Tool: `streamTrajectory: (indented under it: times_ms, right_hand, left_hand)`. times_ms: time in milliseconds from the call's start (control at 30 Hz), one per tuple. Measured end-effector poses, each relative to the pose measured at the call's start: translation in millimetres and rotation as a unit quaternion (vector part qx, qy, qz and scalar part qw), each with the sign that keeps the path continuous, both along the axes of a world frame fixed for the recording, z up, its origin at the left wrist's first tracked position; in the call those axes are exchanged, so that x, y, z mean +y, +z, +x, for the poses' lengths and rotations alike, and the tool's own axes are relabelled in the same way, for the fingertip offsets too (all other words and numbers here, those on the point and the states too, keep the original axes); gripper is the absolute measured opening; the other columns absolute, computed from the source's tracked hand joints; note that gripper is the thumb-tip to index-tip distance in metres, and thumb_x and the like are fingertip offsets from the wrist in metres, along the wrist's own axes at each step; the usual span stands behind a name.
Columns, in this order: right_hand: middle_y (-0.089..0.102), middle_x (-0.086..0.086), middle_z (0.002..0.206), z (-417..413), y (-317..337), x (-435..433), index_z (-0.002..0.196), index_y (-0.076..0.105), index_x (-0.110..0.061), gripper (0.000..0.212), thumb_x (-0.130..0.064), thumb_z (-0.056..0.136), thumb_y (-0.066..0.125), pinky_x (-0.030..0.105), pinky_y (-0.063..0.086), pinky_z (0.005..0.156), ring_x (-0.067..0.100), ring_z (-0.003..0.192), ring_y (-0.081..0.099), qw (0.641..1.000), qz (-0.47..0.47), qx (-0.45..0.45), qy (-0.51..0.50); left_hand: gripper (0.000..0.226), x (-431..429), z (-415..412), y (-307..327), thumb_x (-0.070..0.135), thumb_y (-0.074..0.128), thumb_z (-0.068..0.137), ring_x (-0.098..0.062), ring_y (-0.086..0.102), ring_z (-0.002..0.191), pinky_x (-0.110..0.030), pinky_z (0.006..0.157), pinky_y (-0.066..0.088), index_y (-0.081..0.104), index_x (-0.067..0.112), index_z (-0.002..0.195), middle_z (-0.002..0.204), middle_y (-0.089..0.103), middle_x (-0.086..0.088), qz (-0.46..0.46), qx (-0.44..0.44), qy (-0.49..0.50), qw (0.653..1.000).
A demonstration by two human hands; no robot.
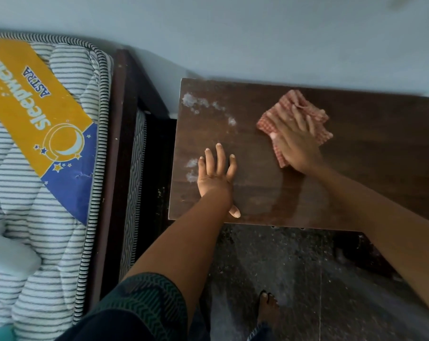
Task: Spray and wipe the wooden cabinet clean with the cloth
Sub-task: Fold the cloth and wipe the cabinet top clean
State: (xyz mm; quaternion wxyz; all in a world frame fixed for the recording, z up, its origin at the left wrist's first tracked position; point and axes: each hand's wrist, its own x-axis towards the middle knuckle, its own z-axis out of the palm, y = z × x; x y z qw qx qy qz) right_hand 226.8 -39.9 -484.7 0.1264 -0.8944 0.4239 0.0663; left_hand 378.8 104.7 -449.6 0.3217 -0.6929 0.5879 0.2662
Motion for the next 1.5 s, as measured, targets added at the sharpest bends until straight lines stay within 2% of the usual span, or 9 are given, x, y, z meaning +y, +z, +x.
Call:
streamTrajectory:
  times_ms: [167,367,567,833,1167,1267,1333,1433,1500]
  right_hand:
    - [0.002,-0.009,0.159,59.2,-0.5,-17.3,0.149,0.013,-0.034,0.052,-0.042,0.099,0.025,0.048,-0.003,0.115,0.023,0.146,-0.003,0.979,0.027,-0.008,-0.201]
    - [-0.003,-0.007,0.159,125.4,-2.5,1.8,0.15,0.007,-0.032,0.052,-0.039,0.1,0.021,0.049,-0.007,0.114,0.023,0.146,-0.009,0.999,0.031,-0.015,-0.041]
    - [0.017,-0.005,0.157,41.0,-3.9,12.5,0.148,0.021,-0.03,0.056,-0.045,0.094,0.018,0.047,0.006,0.114,0.025,0.145,0.012,0.989,-0.023,0.02,0.142]
    - [-0.005,-0.01,0.159,94.9,0.5,-15.6,0.149,0.006,-0.037,0.052,-0.042,0.1,0.024,0.05,-0.007,0.113,0.024,0.146,-0.009,0.987,0.043,0.003,-0.153]
    - [0.003,-0.01,0.159,51.0,1.8,30.7,0.148,0.01,-0.036,0.055,-0.05,0.095,0.017,0.046,-0.003,0.115,0.021,0.146,-0.003,0.994,0.006,0.028,0.103]
    - [0.003,-0.01,0.159,19.3,1.0,18.5,0.148,0.009,-0.038,0.058,-0.051,0.092,0.013,0.046,0.0,0.115,0.022,0.146,-0.003,0.999,0.011,0.038,0.002]
    - [-0.001,-0.011,0.159,23.1,-1.1,9.8,0.148,0.008,-0.039,0.053,-0.046,0.098,0.022,0.048,-0.002,0.114,0.021,0.146,-0.005,0.996,0.017,0.04,-0.081]
    - [-0.01,-0.012,0.158,63.4,0.0,1.2,0.148,0.002,-0.039,0.052,-0.044,0.1,0.022,0.05,-0.007,0.114,0.022,0.145,-0.012,0.986,0.049,0.024,-0.159]
    - [-0.012,-0.01,0.158,92.5,1.0,4.1,0.148,0.0,-0.039,0.052,-0.044,0.1,0.02,0.05,-0.009,0.114,0.022,0.145,-0.014,0.991,0.059,0.014,-0.12]
  left_hand:
    - [0.141,-0.3,-0.1,-0.1,0.077,0.064,0.063,-0.045,-0.023,0.14,-0.052,0.116,-0.005,-0.031,0.011,0.144,0.148,-0.035,-0.023,-0.004,-0.001,-0.005,1.0]
    - [0.14,0.9,-1.7,1.3,0.075,0.065,0.064,-0.044,-0.023,0.14,-0.051,0.116,-0.005,-0.03,0.011,0.144,0.149,-0.034,-0.023,-0.005,-0.002,-0.004,1.0]
    - [0.141,1.8,1.2,-2.1,0.074,0.067,0.062,-0.045,-0.023,0.14,-0.051,0.116,-0.005,-0.028,0.011,0.145,0.149,-0.033,-0.023,-0.023,0.01,0.003,1.0]
    - [0.14,3.8,1.6,-2.3,0.075,0.066,0.062,-0.045,-0.022,0.14,-0.051,0.116,-0.005,-0.027,0.012,0.145,0.149,-0.033,-0.023,-0.03,0.014,0.0,0.999]
    - [0.132,15.5,14.4,-4.4,0.081,0.06,0.061,-0.04,-0.008,0.145,-0.051,0.116,-0.004,-0.012,0.016,0.151,0.156,-0.015,-0.02,-0.114,0.031,-0.034,0.992]
    - [0.1,35.2,40.4,-8.2,0.078,0.048,0.072,-0.03,0.023,0.141,-0.048,0.115,0.008,0.021,0.02,0.15,0.155,0.022,-0.011,-0.337,0.084,-0.004,0.938]
    - [0.076,49.2,62.0,-16.7,0.065,0.046,0.085,-0.03,0.035,0.134,-0.046,0.109,0.021,0.035,0.019,0.144,0.148,0.037,-0.008,-0.465,0.084,0.133,0.871]
    - [0.06,61.4,79.4,-33.7,0.053,0.035,0.097,-0.037,0.03,0.133,-0.051,0.104,0.03,0.032,0.017,0.145,0.148,0.033,-0.016,-0.398,0.089,0.454,0.792]
    - [0.057,60.6,75.4,-43.6,0.053,0.024,0.099,-0.038,0.028,0.135,-0.053,0.106,0.027,0.032,0.019,0.144,0.148,0.032,-0.016,-0.341,0.109,0.566,0.743]
